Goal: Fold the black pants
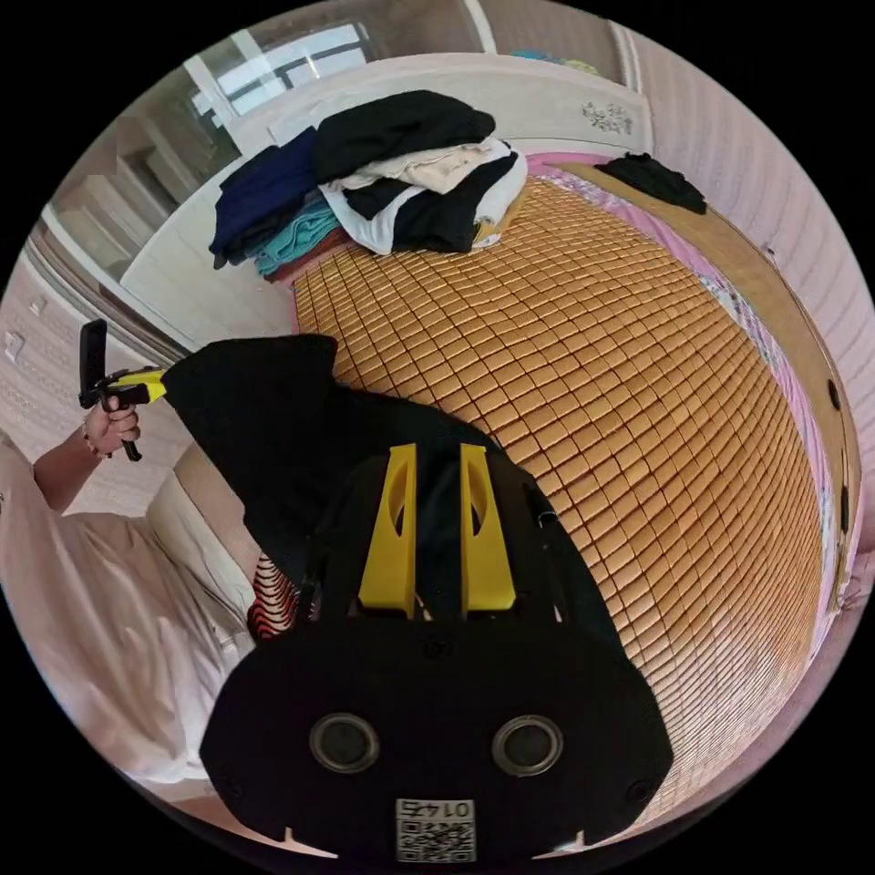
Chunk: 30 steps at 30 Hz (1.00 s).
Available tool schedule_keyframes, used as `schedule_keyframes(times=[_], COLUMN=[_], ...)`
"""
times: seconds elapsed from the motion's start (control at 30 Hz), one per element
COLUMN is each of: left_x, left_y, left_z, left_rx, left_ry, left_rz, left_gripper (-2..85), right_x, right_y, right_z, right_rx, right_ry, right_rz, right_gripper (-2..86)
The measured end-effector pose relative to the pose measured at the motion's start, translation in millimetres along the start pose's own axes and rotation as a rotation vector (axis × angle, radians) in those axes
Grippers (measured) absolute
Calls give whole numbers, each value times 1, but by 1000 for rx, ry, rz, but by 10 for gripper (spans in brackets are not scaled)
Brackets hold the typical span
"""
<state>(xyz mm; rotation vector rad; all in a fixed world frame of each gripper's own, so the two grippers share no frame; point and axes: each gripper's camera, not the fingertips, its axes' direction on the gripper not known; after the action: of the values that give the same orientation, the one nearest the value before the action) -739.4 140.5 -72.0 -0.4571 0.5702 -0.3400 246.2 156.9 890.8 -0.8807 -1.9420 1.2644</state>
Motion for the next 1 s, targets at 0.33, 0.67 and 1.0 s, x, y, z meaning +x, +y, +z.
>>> schedule_keyframes(times=[0.33,0.67,1.0], left_x=[-1,46,-42], left_y=[0,-90,-122], left_z=[10,0,91], left_rx=[-90,107,-200], left_ry=[4,-55,-226], left_rz=[-16,313,-69], left_gripper=[-10,-3,83], right_x=[-111,-13,21], right_y=[-102,-67,-84], right_z=[148,5,80], right_rx=[-334,224,33], right_ry=[102,95,-27], right_rz=[-407,94,158], right_gripper=[42,27,113])
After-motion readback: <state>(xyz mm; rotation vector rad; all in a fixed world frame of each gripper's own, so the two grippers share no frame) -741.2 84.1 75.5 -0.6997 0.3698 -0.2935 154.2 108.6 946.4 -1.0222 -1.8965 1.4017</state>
